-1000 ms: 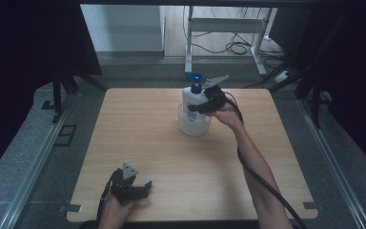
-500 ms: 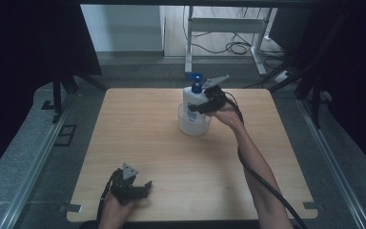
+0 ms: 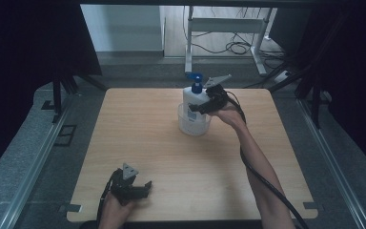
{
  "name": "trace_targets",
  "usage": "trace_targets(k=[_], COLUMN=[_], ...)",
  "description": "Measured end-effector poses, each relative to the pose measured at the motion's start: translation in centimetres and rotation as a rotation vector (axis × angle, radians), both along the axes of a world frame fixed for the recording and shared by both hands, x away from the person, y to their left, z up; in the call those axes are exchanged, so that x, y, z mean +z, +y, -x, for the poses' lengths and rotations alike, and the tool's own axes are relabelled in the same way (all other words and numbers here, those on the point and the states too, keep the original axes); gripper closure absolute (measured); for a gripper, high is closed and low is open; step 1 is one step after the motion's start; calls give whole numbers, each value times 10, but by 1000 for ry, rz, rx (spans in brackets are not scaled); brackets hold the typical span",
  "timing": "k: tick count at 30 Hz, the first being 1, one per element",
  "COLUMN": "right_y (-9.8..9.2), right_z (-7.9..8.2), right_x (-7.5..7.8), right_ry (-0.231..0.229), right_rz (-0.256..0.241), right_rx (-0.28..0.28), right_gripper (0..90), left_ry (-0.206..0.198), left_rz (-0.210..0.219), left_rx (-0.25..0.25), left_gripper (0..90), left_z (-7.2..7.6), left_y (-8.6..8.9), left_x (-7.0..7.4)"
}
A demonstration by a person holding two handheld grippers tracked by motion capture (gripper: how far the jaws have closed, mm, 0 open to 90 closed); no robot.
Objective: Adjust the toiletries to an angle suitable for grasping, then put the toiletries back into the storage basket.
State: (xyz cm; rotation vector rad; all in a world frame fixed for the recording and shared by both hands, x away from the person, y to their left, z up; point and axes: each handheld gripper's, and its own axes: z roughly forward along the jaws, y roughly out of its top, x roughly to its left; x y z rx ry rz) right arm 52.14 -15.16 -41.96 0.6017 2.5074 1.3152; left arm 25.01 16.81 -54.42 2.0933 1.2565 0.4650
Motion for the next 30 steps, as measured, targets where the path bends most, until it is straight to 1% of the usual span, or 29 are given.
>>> trace_targets(k=[2,4,8,13,22,26,30], right_y=[0,-1,-2,-3,-6,-8,-9], right_z=[1,1,4,6,10,13,15], right_x=[1,2,5,9,13,16,20], right_ry=[-4,-14,-21,-28,-35,-37,-50], right_rz=[-2,1,-4,7,27,26,27], right_rx=[-4,-4,-5,-7,-27,-31,-35], right_gripper=[195,154,137,121,49,34,20], left_ry=[-1,-1,-1,-1,-1,0,-2], left_rz=[0,0,1,1,1,0,2], left_rx=[0,0,0,0,1,0,1], left_gripper=[106,106,106,106,106,106,106], left_z=[0,0,0,0,0,0,0], left_y=[0,0,0,0,0,0,0], left_x=[0,0,0,0,0,0,0])
